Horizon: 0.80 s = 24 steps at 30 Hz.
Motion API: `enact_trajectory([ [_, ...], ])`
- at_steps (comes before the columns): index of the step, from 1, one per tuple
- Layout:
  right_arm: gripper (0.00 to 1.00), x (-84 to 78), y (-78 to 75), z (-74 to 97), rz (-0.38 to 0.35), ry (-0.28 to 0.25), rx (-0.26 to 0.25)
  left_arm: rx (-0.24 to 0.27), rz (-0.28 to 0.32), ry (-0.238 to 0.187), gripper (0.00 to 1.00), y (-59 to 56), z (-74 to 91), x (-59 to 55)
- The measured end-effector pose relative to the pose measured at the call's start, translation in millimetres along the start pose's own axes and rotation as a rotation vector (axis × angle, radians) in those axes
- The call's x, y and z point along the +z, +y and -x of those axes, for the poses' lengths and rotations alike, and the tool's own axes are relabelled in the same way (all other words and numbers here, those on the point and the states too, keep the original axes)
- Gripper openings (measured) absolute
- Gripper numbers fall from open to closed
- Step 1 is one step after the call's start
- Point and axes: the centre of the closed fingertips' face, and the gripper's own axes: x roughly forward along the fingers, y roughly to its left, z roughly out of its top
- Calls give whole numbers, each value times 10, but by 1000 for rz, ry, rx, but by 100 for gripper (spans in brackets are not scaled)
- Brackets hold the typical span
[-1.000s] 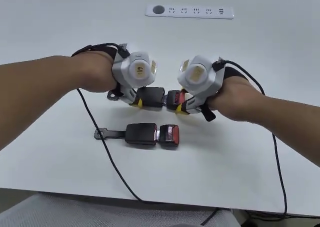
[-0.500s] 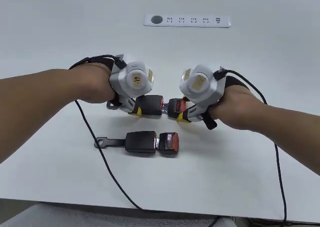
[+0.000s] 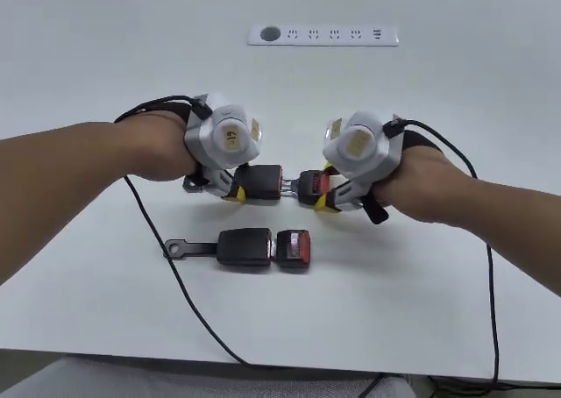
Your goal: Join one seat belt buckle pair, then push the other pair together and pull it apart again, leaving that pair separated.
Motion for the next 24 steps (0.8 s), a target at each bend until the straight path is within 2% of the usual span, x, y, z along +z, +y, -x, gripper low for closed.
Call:
enact_trajectory([
  [4, 35, -98, -2, 62, 5, 9, -6, 4, 8, -5, 31, 0, 5, -4],
  [7, 35, -233, 1, 145, 4, 17, -17, 6, 7, -12, 31, 0, 8, -4],
  [17, 35, -579, -12, 393, -24, 42, -49, 6, -13, 9, 32, -4, 10, 9],
  [24, 36, -853, 15, 568, 12, 89, -58, 28, 4, 3, 32, 4, 21, -10],
])
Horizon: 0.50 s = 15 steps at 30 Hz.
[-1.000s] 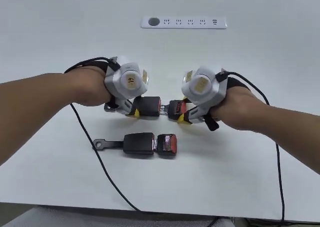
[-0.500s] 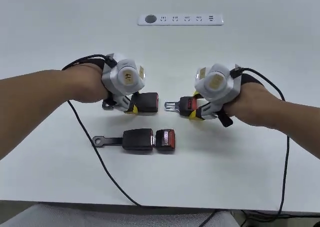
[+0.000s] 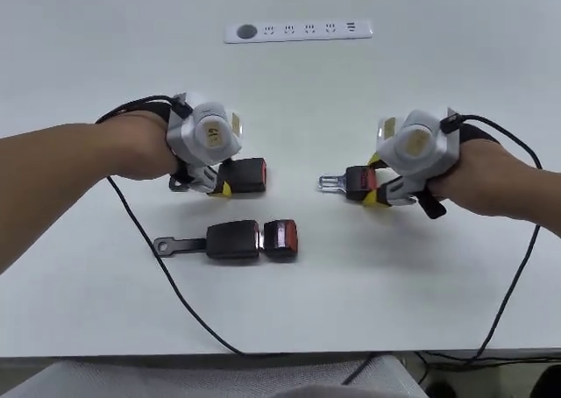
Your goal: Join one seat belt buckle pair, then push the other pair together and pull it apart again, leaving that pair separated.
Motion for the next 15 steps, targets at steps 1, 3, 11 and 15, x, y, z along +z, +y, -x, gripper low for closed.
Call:
enact_trajectory([
  [1, 36, -34, -1, 17, -4, 5, -2, 2, 0, -1, 32, 3, 0, -3],
  [3, 36, -115, -15, 57, -19, 19, -11, 5, -1, 0, 32, 6, 0, -6],
  [11, 33, -365, -59, 185, -67, 44, -46, 18, -18, 10, 32, 2, 4, -6],
  [15, 33, -389, -63, 201, -81, 44, -54, 35, -20, 8, 32, -2, 12, -3],
])
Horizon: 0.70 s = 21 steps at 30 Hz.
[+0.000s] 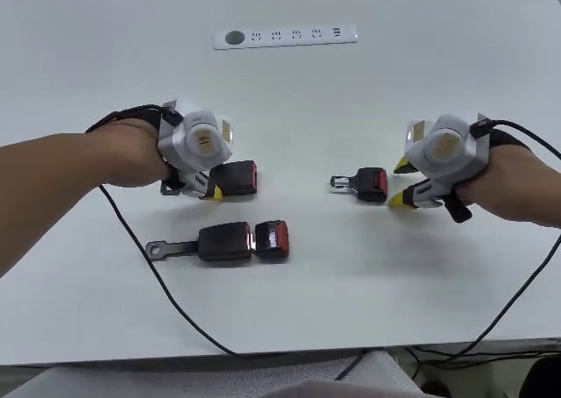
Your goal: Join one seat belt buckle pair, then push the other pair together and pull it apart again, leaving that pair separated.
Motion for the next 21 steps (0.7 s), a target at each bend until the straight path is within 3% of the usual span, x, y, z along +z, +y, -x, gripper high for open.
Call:
enact_trajectory([
  [7, 34, 28, 0, -2, -13, -1, -24, 37, 37, -15, 32, 11, 18, -3],
  [11, 40, 69, 32, 30, -36, -8, -38, 67, 18, -14, 33, 13, 39, 2],
  [14, 46, 137, 54, 100, -55, -37, -62, 89, -1, -3, 44, 3, 71, -11],
  [16, 48, 178, 85, 152, -70, -56, -69, 108, 20, -6, 57, -4, 116, -24],
  [21, 52, 270, 150, 345, -123, -115, -112, 180, 100, -45, 55, -35, 335, -46],
])
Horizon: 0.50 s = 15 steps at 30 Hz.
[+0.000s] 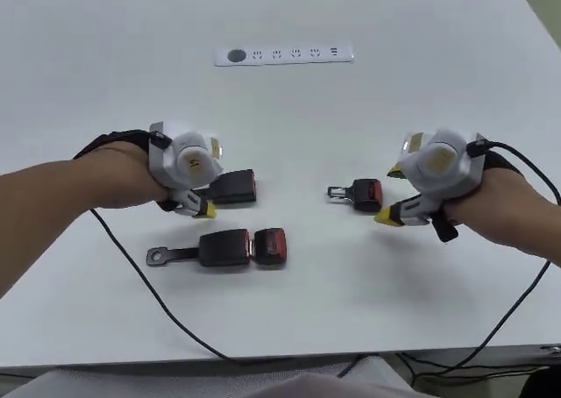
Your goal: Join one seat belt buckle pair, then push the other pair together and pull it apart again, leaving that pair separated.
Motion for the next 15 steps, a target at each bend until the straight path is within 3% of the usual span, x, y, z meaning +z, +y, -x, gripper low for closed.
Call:
enact_trajectory([
  [3, 55, 55, 43, 105, -50, -36, -12, 48, 91, -49, 55, -12, 172, 17],
  [8, 64, 111, 207, 223, -90, -64, -17, 99, 89, -69, 58, -148, 412, -123],
  [15, 75, 148, 405, 303, -78, -75, -37, 134, 317, -120, 68, -417, 660, -391],
])
